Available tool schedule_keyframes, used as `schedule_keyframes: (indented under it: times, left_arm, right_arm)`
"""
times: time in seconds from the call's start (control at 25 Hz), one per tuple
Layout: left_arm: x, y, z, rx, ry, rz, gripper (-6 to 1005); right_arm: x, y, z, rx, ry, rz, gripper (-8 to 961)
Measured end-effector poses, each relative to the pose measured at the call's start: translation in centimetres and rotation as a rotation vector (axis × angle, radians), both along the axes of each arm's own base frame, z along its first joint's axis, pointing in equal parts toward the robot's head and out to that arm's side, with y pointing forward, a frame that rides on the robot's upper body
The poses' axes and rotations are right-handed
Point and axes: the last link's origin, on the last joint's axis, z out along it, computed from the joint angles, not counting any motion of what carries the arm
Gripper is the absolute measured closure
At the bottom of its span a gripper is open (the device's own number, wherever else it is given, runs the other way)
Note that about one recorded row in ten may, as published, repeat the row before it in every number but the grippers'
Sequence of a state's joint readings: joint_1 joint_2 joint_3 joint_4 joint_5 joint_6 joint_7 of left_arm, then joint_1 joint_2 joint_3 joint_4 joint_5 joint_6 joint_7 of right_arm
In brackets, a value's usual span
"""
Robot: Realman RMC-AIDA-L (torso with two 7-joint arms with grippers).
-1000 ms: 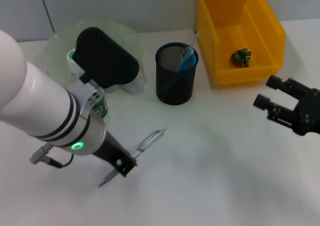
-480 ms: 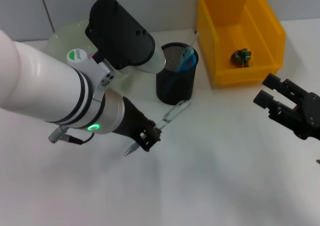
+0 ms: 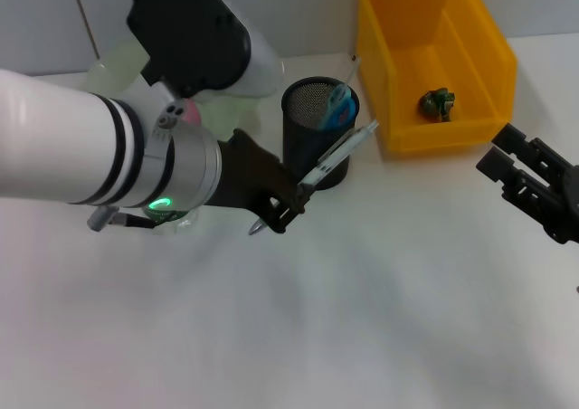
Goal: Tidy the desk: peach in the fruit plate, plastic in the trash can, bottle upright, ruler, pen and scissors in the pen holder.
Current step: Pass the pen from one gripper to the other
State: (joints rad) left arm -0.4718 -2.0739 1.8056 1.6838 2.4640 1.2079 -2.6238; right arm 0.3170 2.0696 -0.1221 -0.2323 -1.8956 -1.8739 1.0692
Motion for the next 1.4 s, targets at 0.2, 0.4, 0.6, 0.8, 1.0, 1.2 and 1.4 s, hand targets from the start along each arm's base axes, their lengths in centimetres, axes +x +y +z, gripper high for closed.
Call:
schedule_keyframes:
  times: [0.2, 0.4, 0.6, 0.8, 1.0, 1.2, 1.4]
  left_arm:
    - [-0.3, -0.1, -0.2, 0.01, -0.028, -0.029, 873]
    - [-0.4, -0.1, -0.7, 0.013, -0.05, -0.05, 873]
    - [-0.4, -0.1, -1.2, 0.013, -0.053, -0.073, 873]
    - [-0.5, 0.1, -1.7, 0.008, -0.051, -0.072, 873]
    - [-0.5, 0.2, -1.8, 0.017, -0.057, -0.076, 873]
    - [-0.7, 0.3, -2.0, 0.012, -0.051, -0.073, 874]
    - [-0.7, 0.2, -2.0, 0.005, -0.054, -0.076, 874]
  right_arm:
    - [-0.7, 0.3, -0.9, 0.0, 0.059, -0.014, 201]
    - [-1.0, 0.9, -1.7, 0.009, 0.122, -0.072, 200]
    - [-1.3, 2.1, -2.9, -0.02, 0.142, -0.124, 200]
    - [-2.3, 2.8, -4.2, -0.065, 0.156, -0.121, 200]
    - [-2.9, 3.3, -5.3, -0.099, 0.157, -0.141, 201]
    - [-3.0, 3.7, -5.7, -0.113, 0.146, -0.151, 201]
    - [-3.5, 4.1, -6.2, -0.13, 0.146, -0.148, 201]
